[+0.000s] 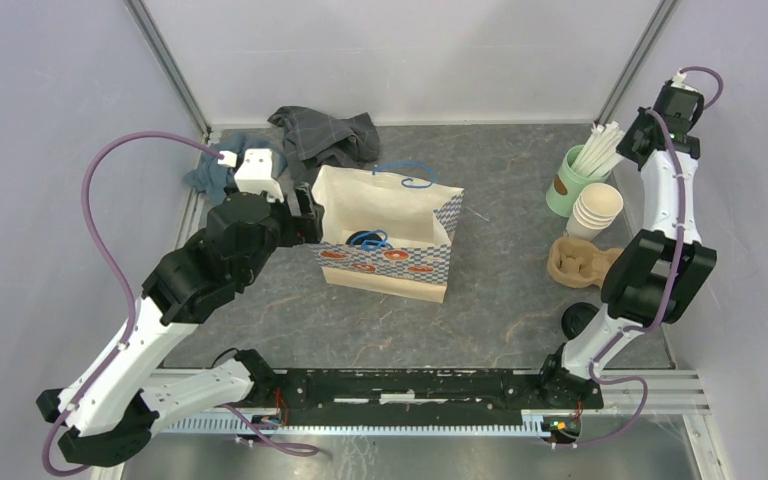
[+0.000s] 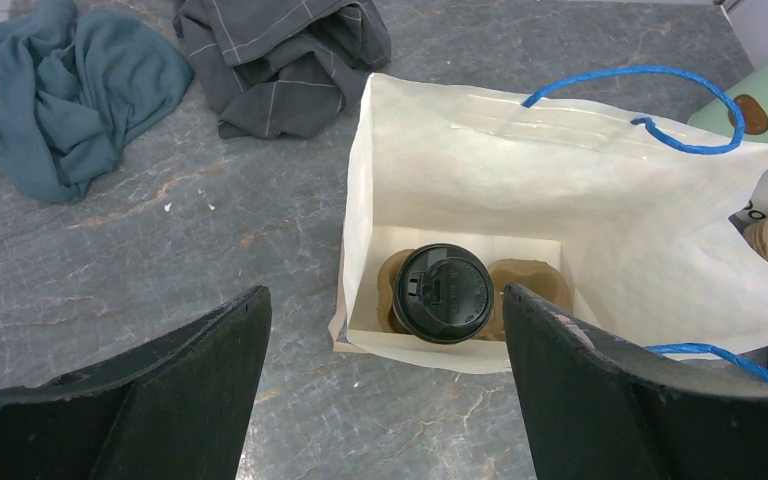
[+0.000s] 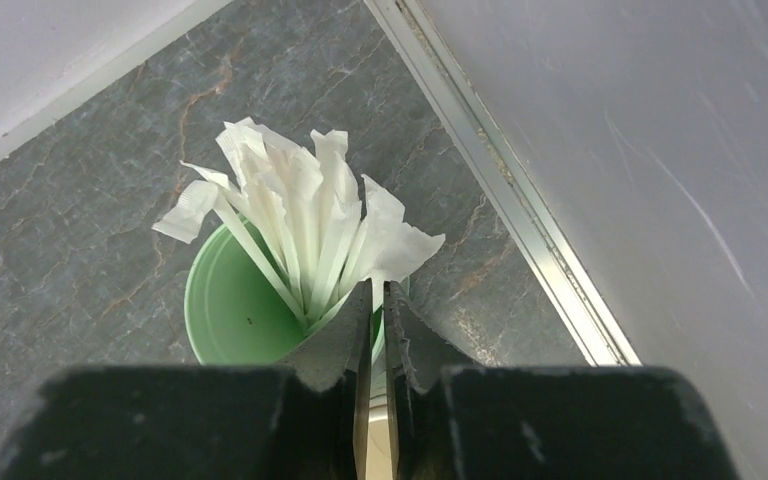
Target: Pack the takeout coffee
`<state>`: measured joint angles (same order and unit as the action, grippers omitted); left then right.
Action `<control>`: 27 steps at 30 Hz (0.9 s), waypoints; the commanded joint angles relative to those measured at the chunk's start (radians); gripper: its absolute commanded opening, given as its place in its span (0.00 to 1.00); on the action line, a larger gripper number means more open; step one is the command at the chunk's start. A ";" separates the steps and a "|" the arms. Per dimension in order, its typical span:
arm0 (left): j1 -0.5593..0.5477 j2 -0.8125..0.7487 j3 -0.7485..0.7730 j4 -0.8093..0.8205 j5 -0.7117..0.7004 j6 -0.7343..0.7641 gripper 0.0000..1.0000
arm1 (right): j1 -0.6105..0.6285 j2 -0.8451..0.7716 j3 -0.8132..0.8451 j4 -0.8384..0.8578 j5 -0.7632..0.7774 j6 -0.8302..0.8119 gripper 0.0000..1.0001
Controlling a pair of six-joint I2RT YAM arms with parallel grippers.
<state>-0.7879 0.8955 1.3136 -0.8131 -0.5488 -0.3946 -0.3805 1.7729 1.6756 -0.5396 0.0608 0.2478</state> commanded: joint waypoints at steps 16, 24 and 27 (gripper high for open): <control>-0.004 -0.018 0.047 0.022 -0.024 0.053 0.92 | -0.002 -0.060 -0.040 0.073 0.027 0.081 0.41; -0.004 0.004 0.054 0.031 -0.034 0.062 0.92 | -0.003 -0.027 -0.048 0.083 0.043 0.091 0.37; -0.004 0.011 0.056 0.033 -0.038 0.067 0.92 | -0.003 -0.017 -0.054 0.090 0.045 0.098 0.36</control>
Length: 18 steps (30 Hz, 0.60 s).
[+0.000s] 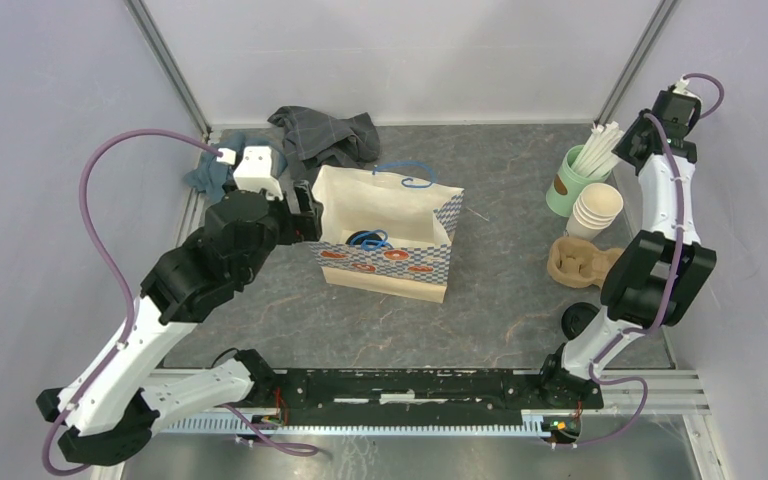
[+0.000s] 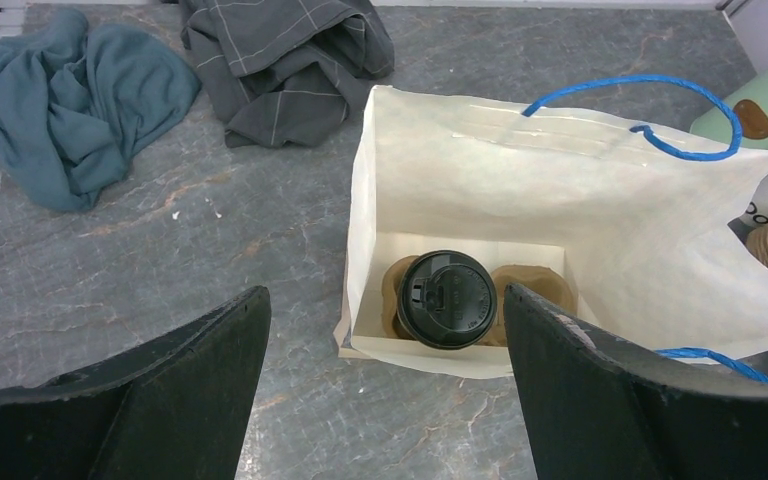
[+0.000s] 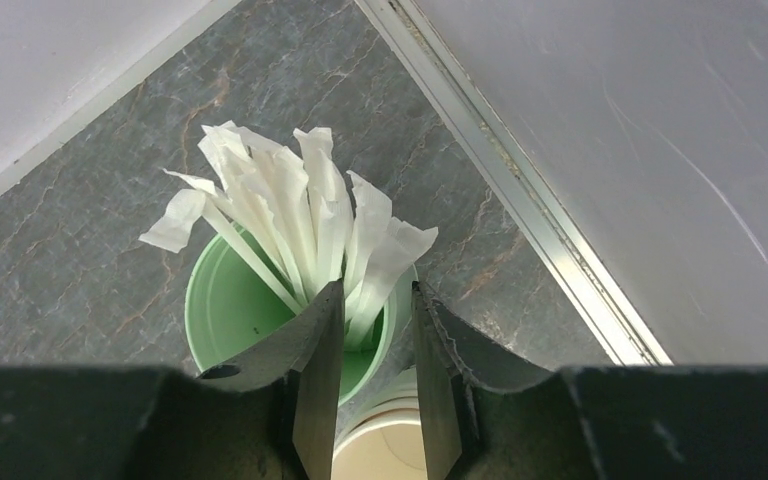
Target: Pack the takeout coffee
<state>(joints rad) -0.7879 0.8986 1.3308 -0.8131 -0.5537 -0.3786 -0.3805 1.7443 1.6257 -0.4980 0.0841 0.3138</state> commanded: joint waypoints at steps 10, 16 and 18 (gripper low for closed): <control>-0.002 0.022 0.041 0.038 -0.040 0.058 0.93 | -0.003 0.038 -0.004 0.067 0.012 0.048 0.32; -0.002 0.026 0.042 0.039 -0.041 0.058 0.93 | -0.004 0.043 -0.004 0.066 0.019 0.048 0.24; -0.002 0.026 0.041 0.038 -0.041 0.056 0.93 | -0.003 0.043 -0.007 0.064 0.025 0.047 0.23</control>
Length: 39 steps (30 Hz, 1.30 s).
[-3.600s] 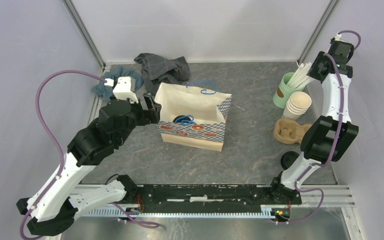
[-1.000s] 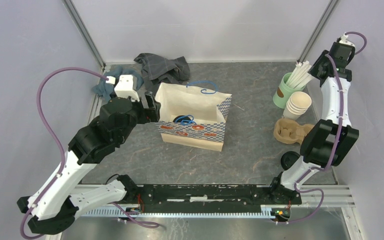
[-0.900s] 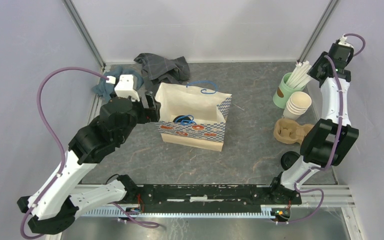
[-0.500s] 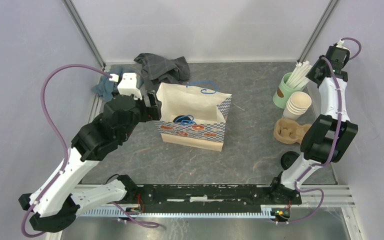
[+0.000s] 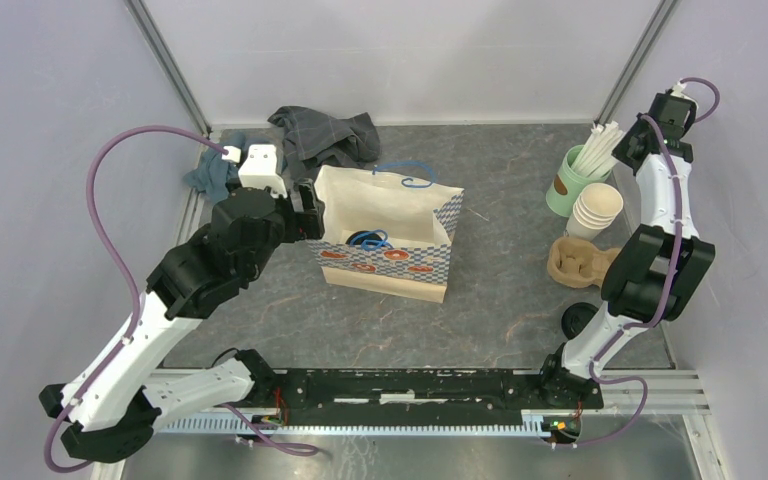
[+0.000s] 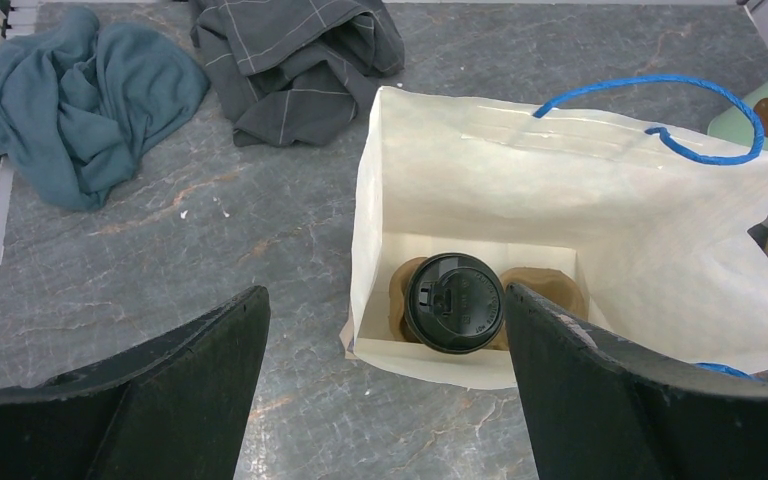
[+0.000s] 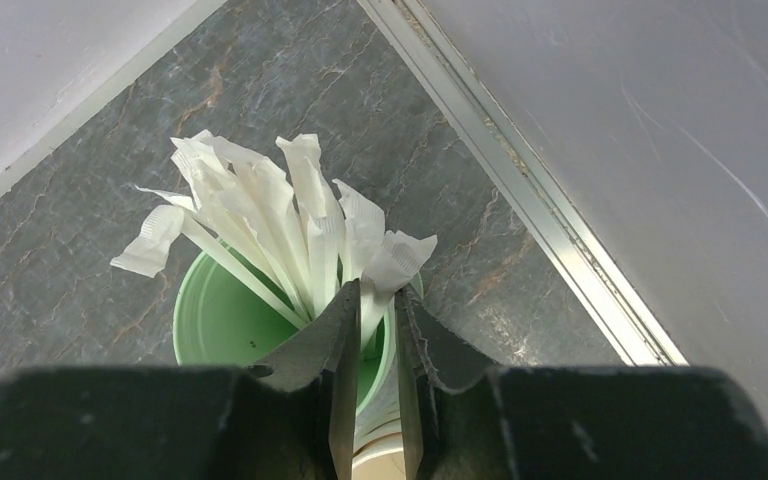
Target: Pack the takeout coffee
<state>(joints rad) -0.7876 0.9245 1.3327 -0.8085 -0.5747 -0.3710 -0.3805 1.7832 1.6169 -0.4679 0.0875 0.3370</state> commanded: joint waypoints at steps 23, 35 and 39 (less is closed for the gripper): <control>-0.002 0.003 0.049 0.033 -0.021 0.054 0.93 | -0.003 0.013 0.043 0.017 0.024 0.021 0.18; -0.002 -0.017 0.050 0.038 -0.010 0.061 0.93 | -0.003 -0.052 0.083 -0.028 0.024 0.019 0.18; -0.002 -0.032 0.044 0.038 -0.007 0.061 0.93 | -0.004 -0.070 0.094 -0.025 0.022 0.001 0.23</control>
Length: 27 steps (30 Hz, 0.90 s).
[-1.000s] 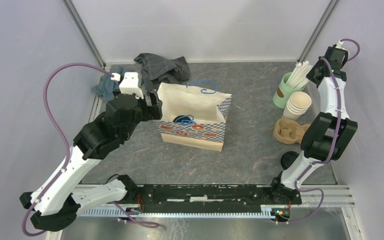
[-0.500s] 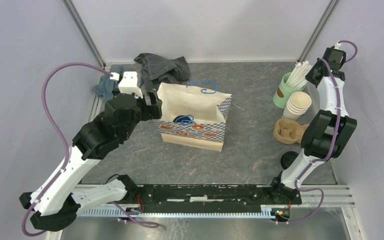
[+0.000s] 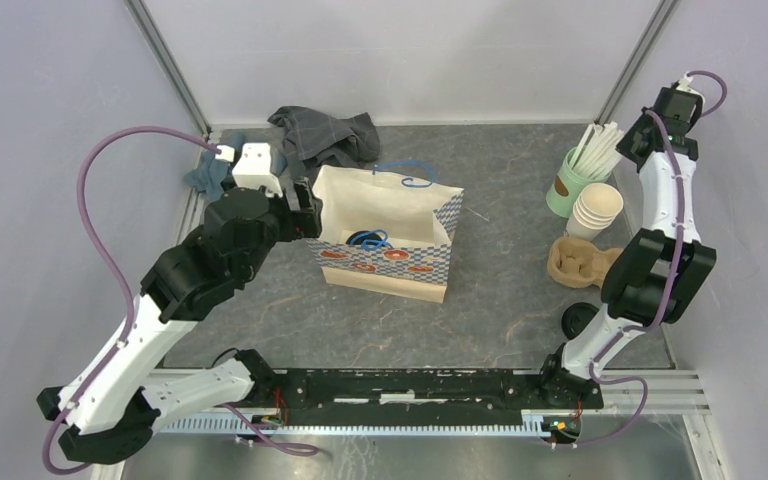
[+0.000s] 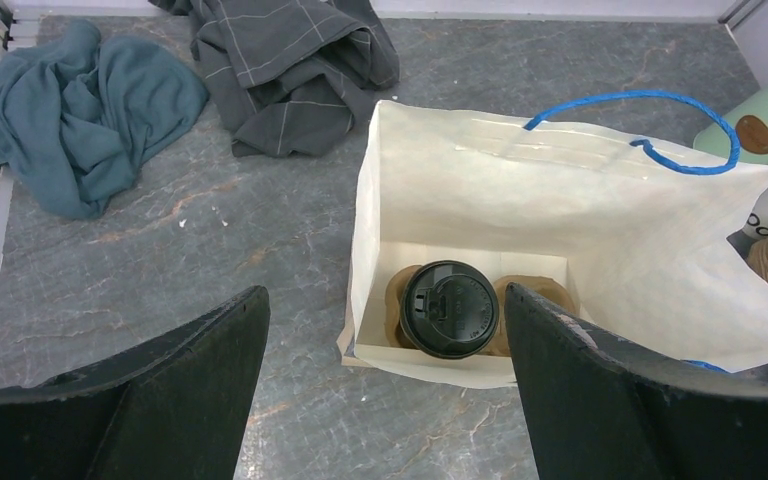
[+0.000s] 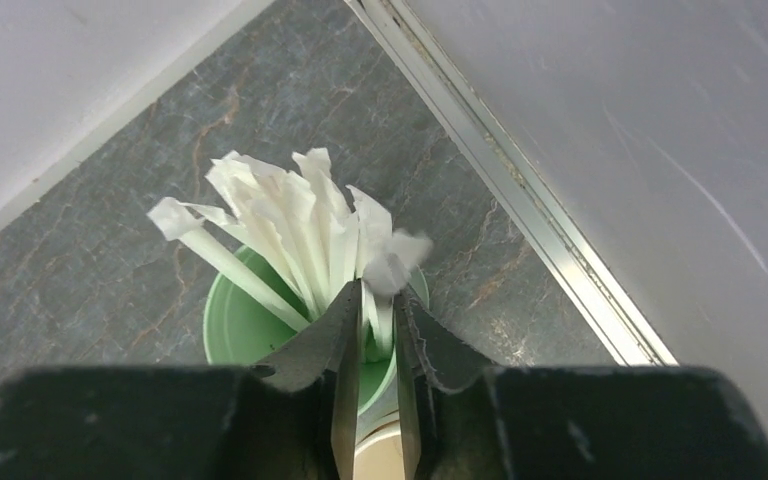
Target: Pack the takeout coffee
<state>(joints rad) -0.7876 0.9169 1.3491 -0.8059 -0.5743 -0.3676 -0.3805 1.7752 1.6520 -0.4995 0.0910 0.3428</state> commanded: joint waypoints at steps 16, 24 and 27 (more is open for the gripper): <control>-0.002 -0.035 0.022 0.036 -0.004 0.065 0.93 | -0.003 -0.077 0.009 0.056 0.005 -0.052 0.27; -0.002 -0.022 0.026 0.039 -0.011 0.071 0.94 | -0.004 -0.033 0.018 0.052 0.009 -0.058 0.31; -0.002 -0.015 0.028 0.039 -0.013 0.071 0.94 | -0.003 -0.019 0.026 0.053 0.008 -0.056 0.30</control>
<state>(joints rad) -0.7876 0.8925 1.3491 -0.8055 -0.5743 -0.3565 -0.3805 1.7363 1.6585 -0.4721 0.0879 0.2893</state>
